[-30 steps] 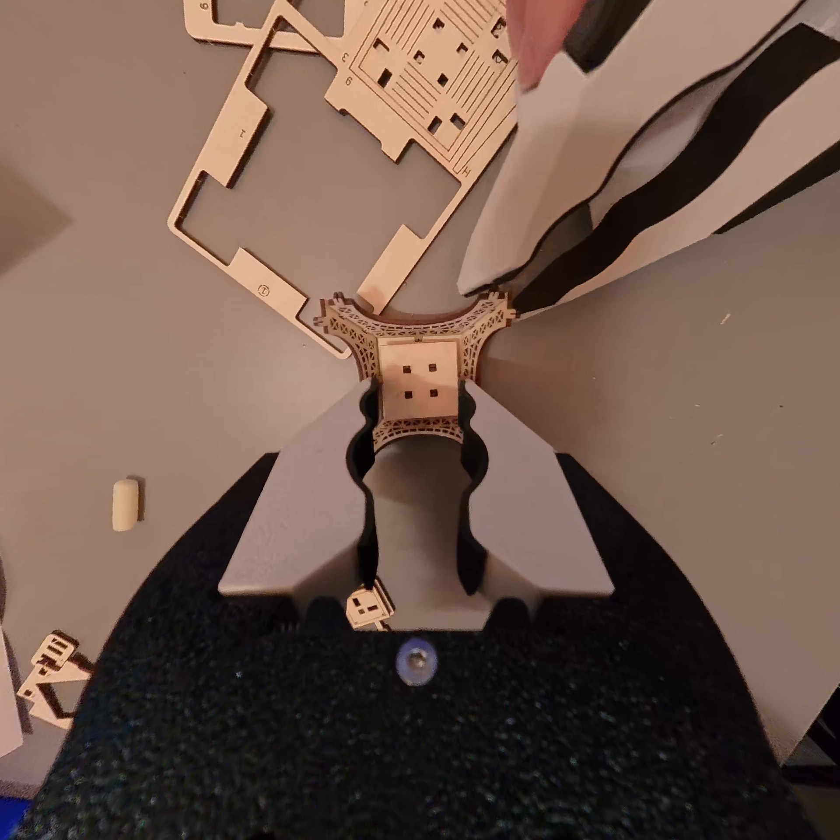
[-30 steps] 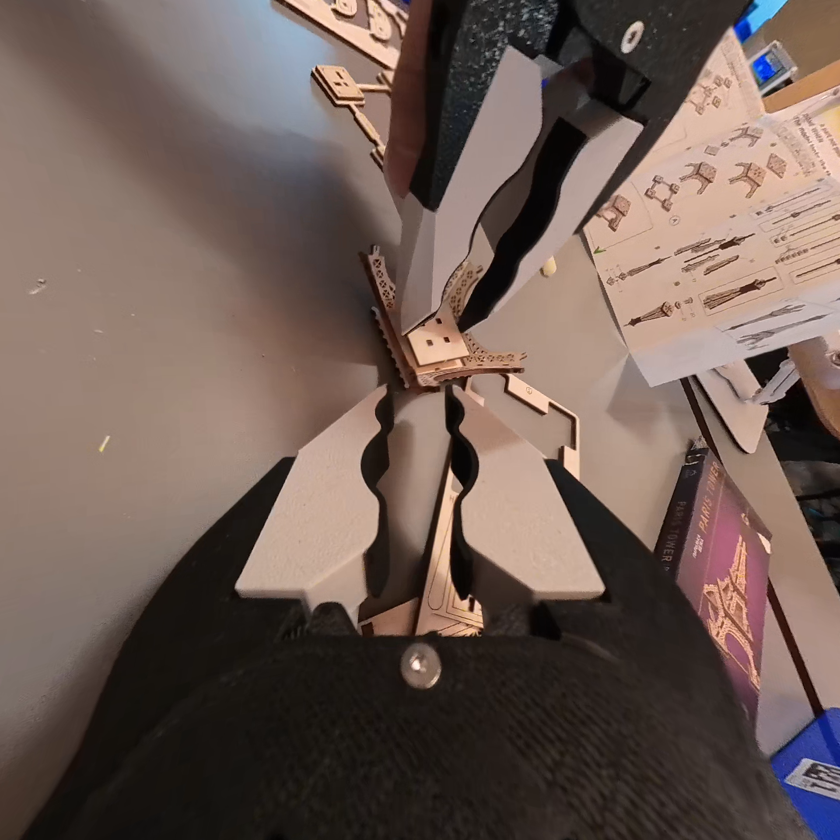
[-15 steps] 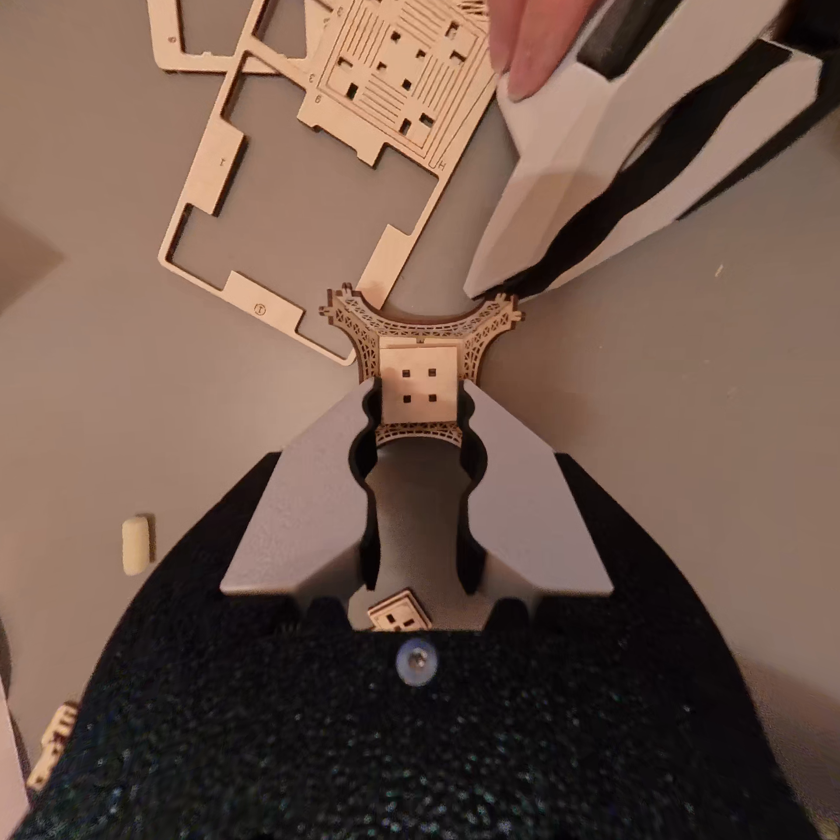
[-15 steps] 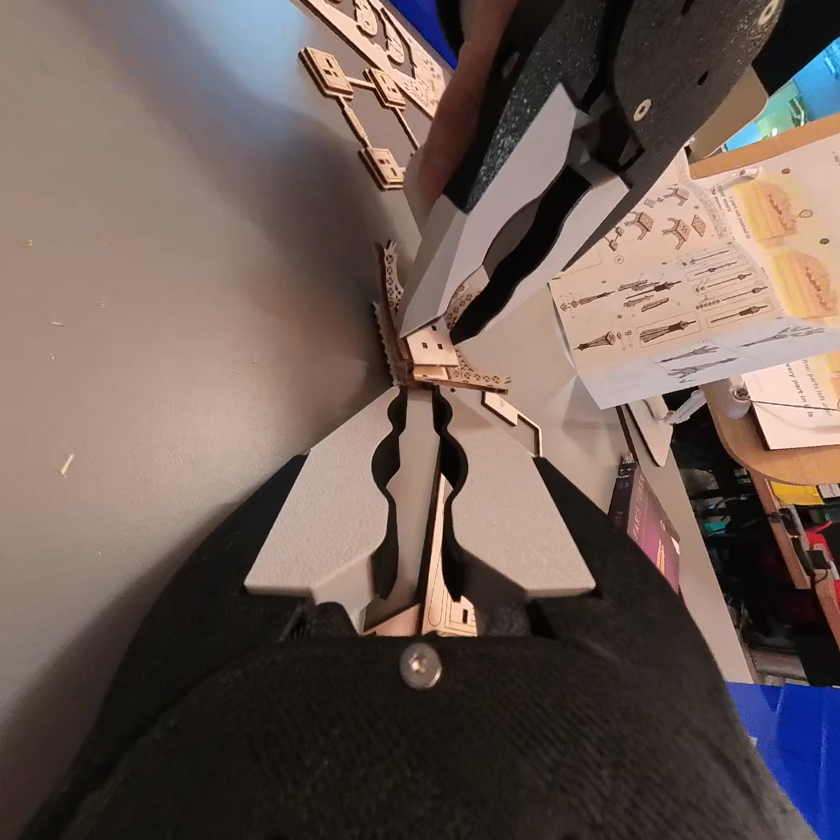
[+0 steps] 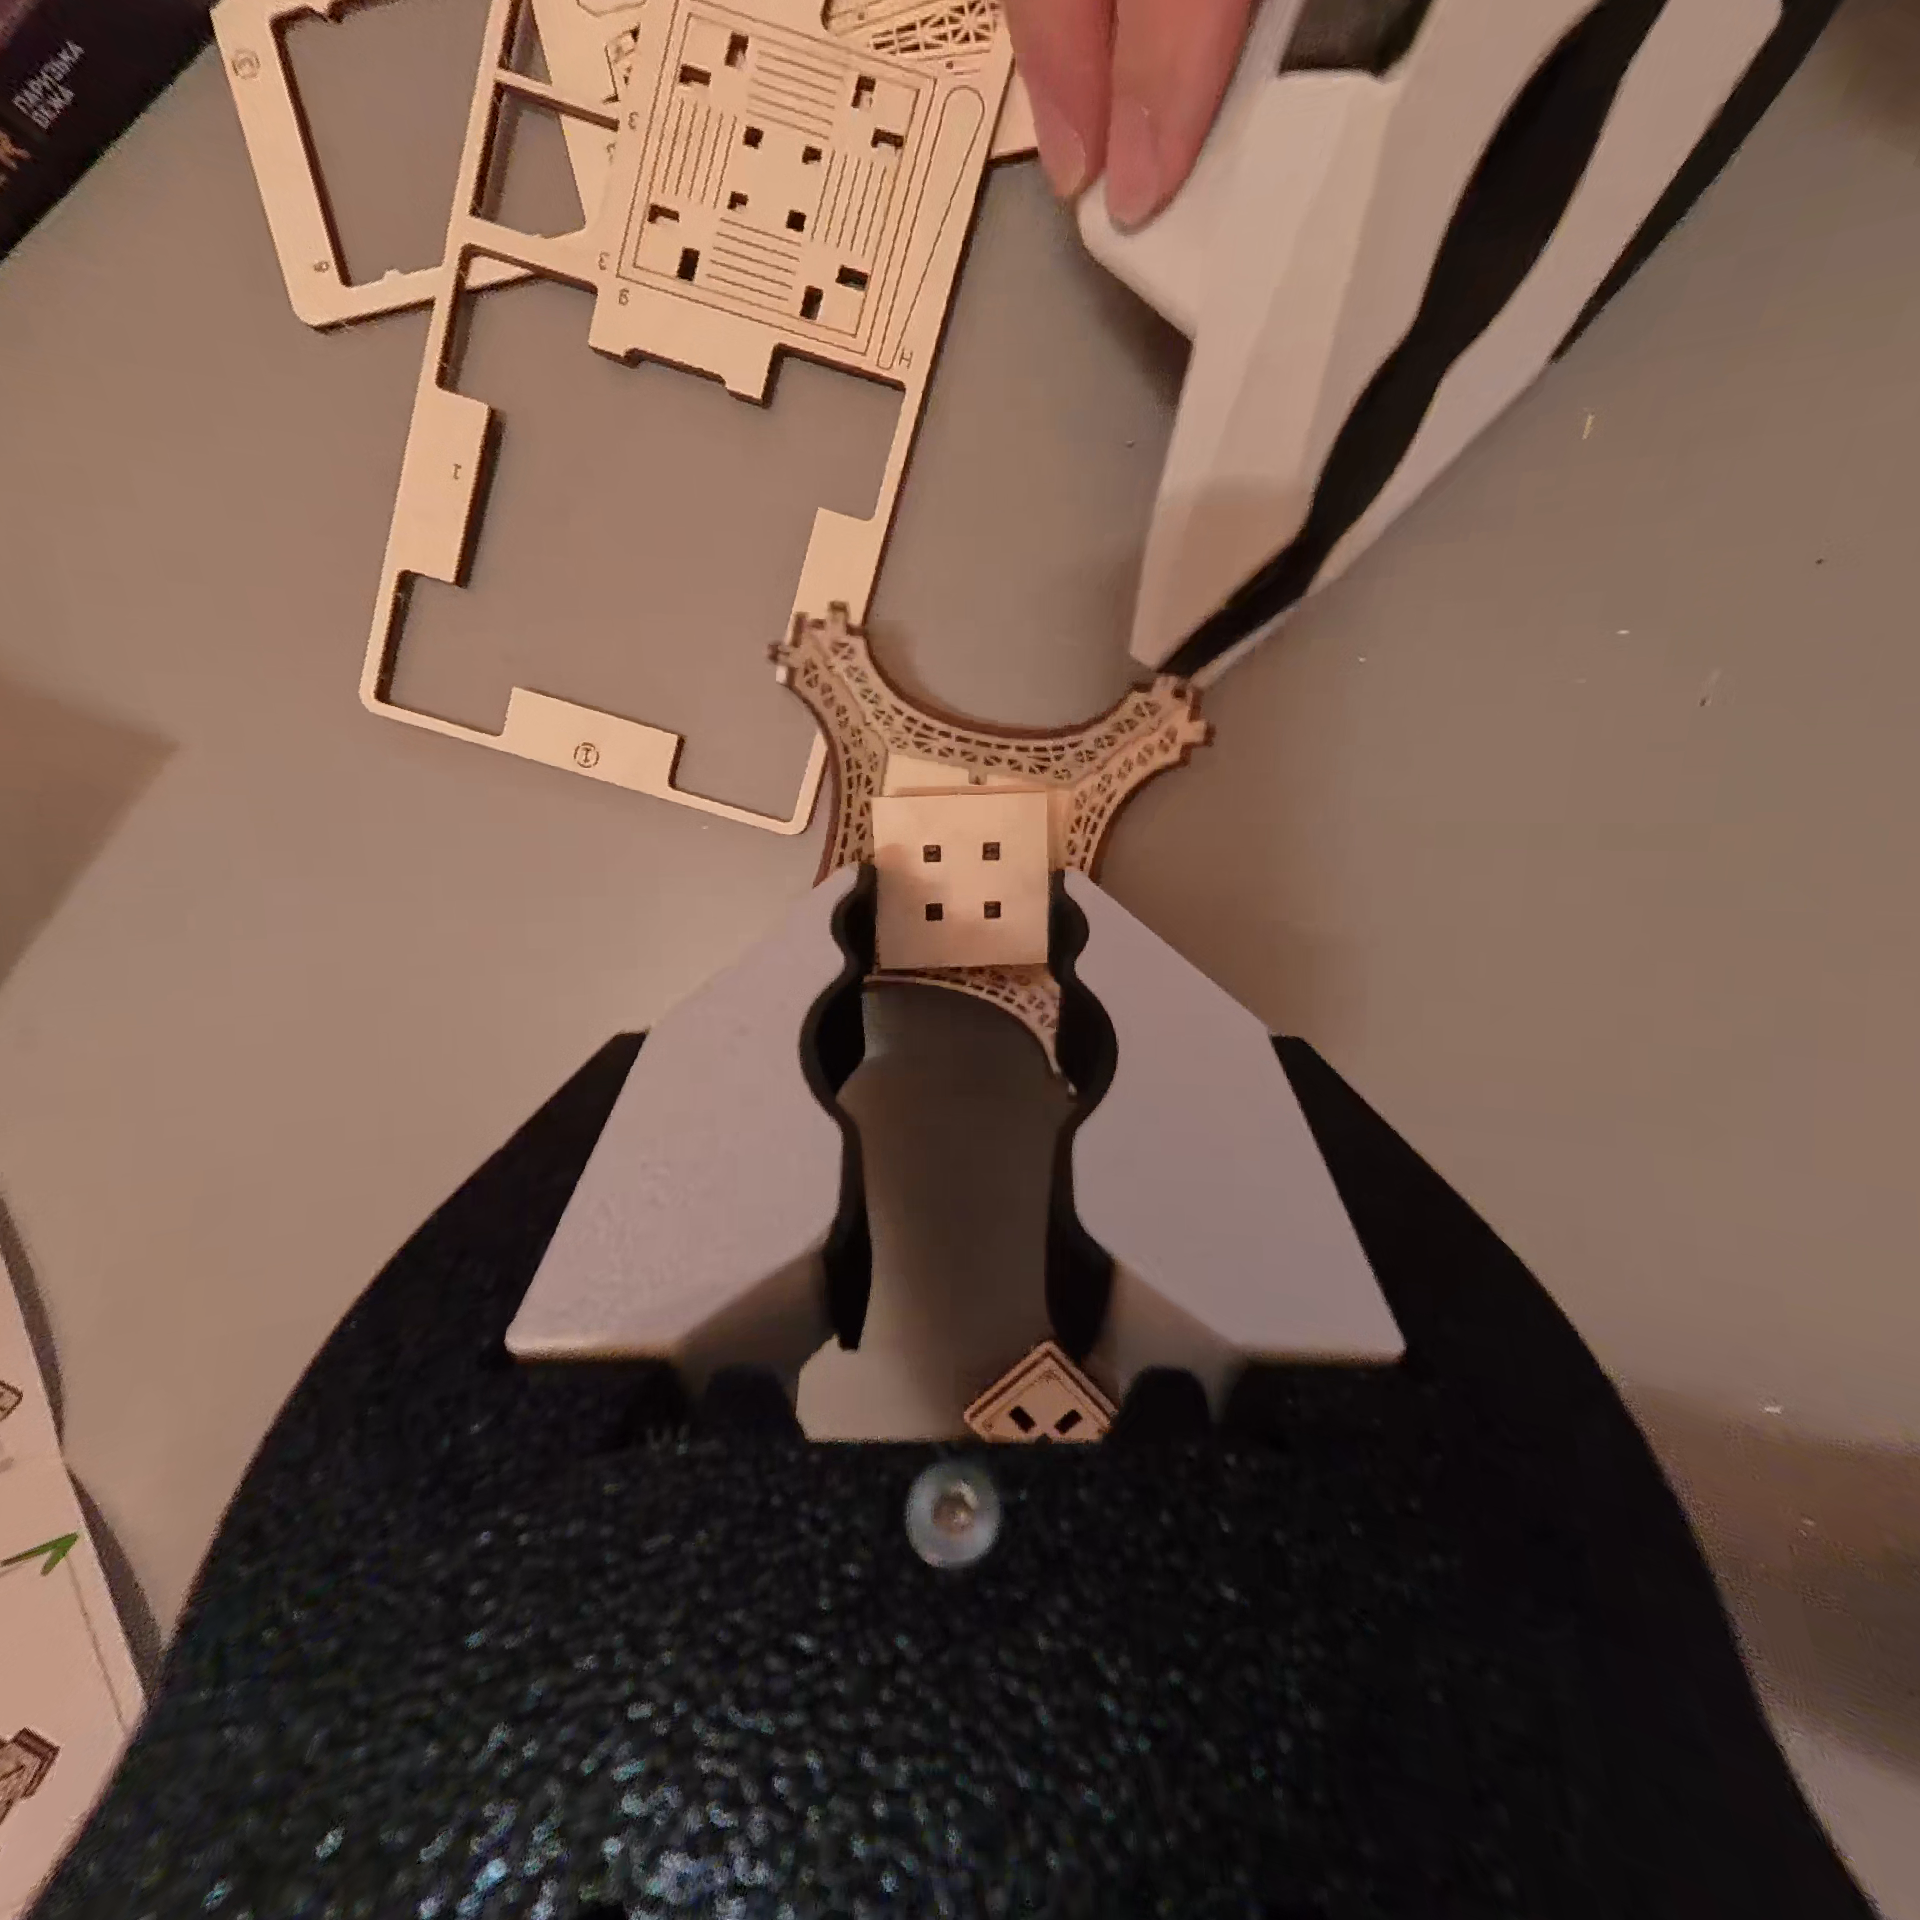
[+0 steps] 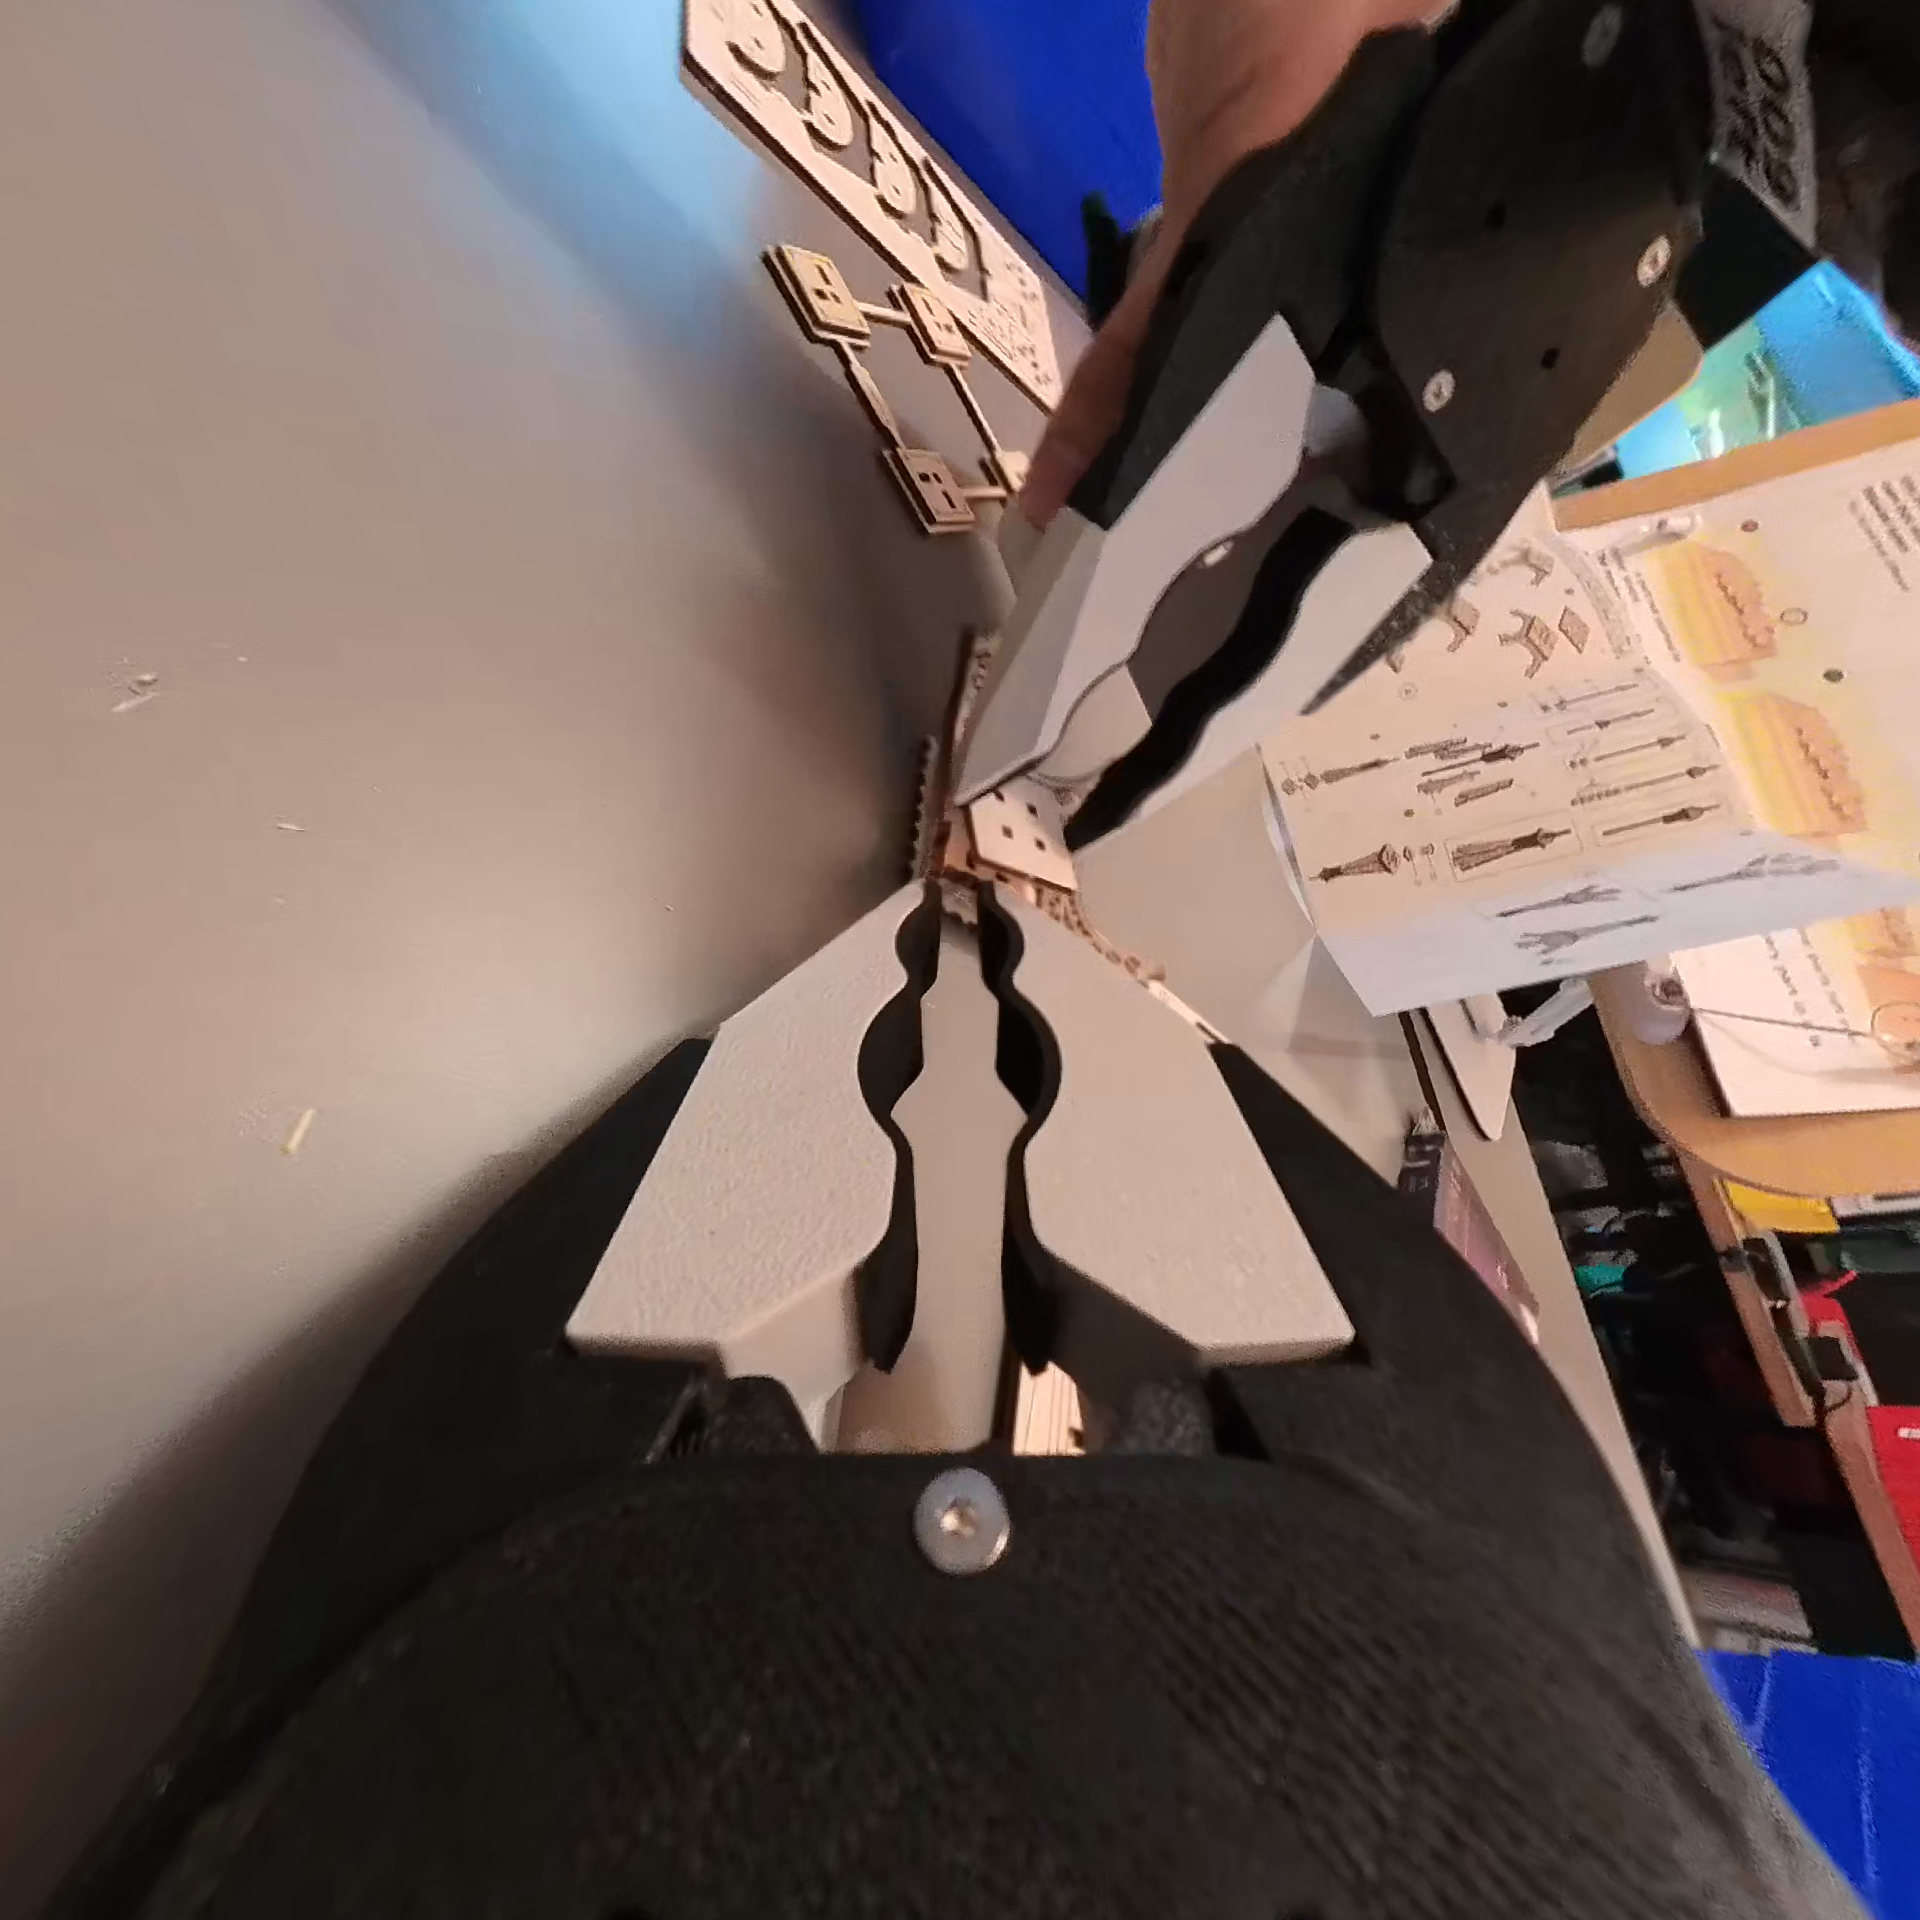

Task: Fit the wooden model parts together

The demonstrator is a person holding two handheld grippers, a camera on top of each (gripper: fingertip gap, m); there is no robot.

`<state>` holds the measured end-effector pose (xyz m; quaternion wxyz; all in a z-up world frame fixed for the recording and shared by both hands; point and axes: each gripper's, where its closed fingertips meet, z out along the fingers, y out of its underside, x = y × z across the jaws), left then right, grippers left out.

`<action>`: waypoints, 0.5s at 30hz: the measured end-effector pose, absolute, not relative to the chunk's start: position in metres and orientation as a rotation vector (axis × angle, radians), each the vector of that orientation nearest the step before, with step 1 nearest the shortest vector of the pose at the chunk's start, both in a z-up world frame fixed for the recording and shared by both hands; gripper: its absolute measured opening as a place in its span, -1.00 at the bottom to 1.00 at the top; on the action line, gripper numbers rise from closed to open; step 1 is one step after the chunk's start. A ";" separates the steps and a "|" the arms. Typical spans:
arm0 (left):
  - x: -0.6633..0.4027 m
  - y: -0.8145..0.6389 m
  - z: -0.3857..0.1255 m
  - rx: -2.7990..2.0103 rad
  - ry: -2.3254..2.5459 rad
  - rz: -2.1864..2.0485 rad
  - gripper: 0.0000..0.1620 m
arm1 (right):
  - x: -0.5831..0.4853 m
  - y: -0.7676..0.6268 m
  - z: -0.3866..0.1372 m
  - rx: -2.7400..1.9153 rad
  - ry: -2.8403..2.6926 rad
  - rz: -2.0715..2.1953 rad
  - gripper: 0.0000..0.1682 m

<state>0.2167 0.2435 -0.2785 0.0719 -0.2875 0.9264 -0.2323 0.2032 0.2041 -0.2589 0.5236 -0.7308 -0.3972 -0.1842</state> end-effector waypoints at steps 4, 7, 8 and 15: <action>0.217 0.240 -0.279 -0.827 2.803 -0.715 -0.63 | 0.196 0.204 -0.258 -1.712 -0.991 -0.482 -0.96; 0.216 0.240 -0.279 -0.780 2.834 -0.705 -0.63 | 0.196 0.204 -0.255 -1.694 -0.997 -0.524 -0.96; 0.217 0.241 -0.279 -0.753 2.845 -0.700 -0.63 | 0.199 0.204 -0.254 -1.693 -0.997 -0.543 -0.96; 0.216 0.245 -0.278 -0.589 2.938 -0.646 -0.63 | 0.236 0.207 -0.256 -1.781 -0.868 -0.549 -0.97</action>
